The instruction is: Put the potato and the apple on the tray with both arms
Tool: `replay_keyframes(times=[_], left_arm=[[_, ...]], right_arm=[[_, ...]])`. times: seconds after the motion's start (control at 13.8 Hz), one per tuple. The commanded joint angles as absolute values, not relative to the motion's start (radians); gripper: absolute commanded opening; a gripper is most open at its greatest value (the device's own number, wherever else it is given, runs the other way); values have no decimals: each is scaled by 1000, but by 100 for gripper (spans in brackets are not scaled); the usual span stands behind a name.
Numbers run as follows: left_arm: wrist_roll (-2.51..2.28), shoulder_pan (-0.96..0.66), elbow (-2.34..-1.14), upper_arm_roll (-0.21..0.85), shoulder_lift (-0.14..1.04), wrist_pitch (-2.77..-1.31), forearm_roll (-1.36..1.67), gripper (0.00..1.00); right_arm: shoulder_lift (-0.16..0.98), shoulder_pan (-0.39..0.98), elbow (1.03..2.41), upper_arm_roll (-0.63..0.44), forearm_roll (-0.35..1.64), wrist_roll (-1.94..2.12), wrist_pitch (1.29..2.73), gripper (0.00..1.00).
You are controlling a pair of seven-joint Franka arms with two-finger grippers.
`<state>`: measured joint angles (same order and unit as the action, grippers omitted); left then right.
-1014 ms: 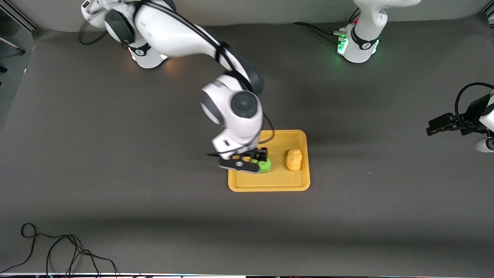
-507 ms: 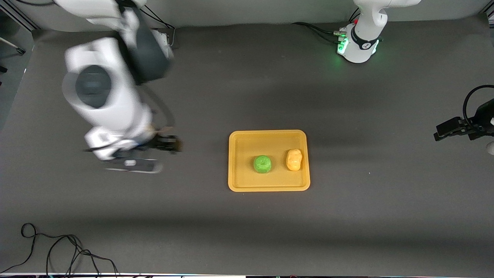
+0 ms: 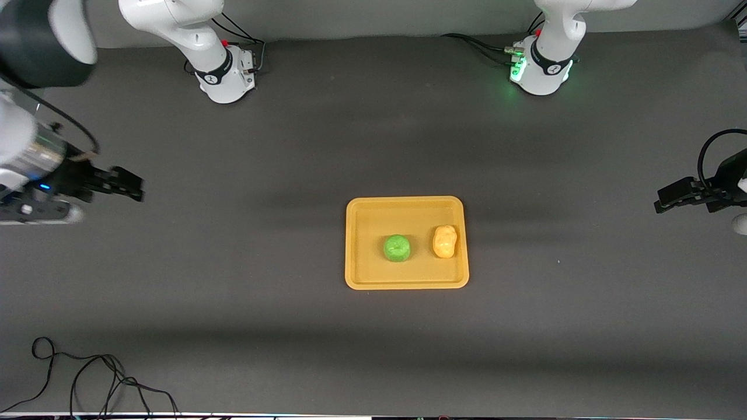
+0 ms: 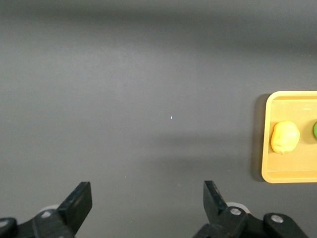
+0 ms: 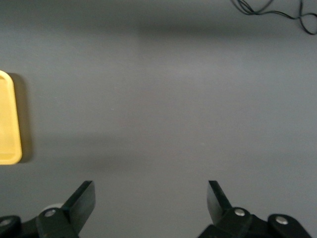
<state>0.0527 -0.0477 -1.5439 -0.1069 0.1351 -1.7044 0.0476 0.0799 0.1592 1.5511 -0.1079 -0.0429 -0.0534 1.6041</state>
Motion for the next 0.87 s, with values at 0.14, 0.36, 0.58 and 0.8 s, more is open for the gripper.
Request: replay_keyframes(times=[0.14,0.36,0.58,0.8], left_arm=[[44,-77,-1511,-101,135,-1703,-8,100],[40,-84,-1490,-92,132,-1701,-11,100],[-21,-86,-1494,-87,132,-1674,-3,100],[-5,-104,-1505,-86,137,-1649,-38,100]], right_arm=[[34,37,1609,-80,-26,18,1626,100],[40,34,1601,-92,-29,64,1624,100],[43,37,1603,-107,-29,63,1624,100],[44,37,1603,-109,-29,61,1623,100]])
